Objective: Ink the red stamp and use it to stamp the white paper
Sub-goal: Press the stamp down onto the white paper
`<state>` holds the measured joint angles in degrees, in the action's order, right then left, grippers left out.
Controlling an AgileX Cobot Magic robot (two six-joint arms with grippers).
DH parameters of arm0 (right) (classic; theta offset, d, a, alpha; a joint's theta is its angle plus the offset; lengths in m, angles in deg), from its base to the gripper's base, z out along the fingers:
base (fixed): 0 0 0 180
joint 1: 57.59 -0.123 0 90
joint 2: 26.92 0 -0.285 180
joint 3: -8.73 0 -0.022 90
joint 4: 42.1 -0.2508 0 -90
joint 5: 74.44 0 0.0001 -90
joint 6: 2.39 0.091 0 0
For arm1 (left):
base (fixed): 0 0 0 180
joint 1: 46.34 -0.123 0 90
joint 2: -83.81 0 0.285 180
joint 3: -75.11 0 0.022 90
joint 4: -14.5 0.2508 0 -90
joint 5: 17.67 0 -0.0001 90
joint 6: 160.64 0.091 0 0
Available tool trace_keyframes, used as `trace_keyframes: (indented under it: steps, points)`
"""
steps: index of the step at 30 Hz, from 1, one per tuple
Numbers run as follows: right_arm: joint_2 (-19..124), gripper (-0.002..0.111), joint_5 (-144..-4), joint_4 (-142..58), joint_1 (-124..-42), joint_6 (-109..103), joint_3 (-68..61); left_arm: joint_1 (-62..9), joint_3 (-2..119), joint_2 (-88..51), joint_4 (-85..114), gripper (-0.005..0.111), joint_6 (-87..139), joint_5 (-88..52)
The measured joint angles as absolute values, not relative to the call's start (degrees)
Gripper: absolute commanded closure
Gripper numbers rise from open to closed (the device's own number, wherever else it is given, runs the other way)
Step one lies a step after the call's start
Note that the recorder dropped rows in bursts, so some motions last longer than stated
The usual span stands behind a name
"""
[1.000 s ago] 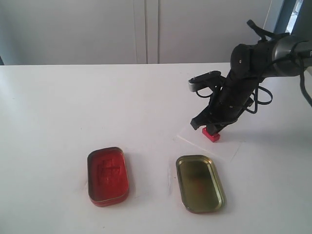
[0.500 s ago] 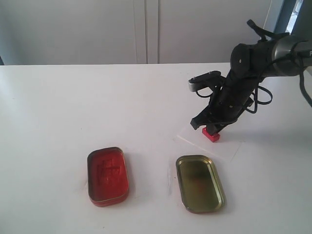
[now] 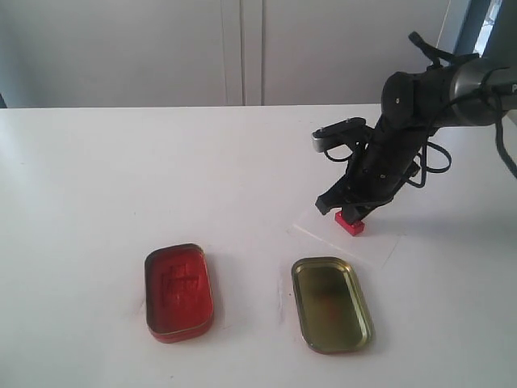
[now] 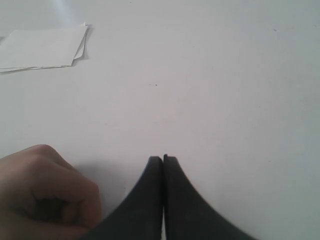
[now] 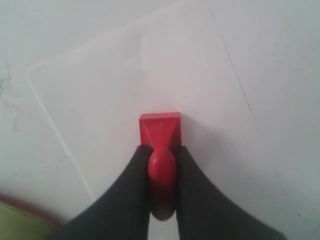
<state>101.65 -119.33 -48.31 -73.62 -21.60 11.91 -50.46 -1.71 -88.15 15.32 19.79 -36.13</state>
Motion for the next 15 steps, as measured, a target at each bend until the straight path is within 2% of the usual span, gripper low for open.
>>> trace_keyframes:
  steps: [15]
  points:
    - [100.35, 0.108, -118.69, -48.31, -73.62, -21.60, 11.36, -50.46, -1.71, -88.15, 15.32, 0.107, 19.79, -36.13]
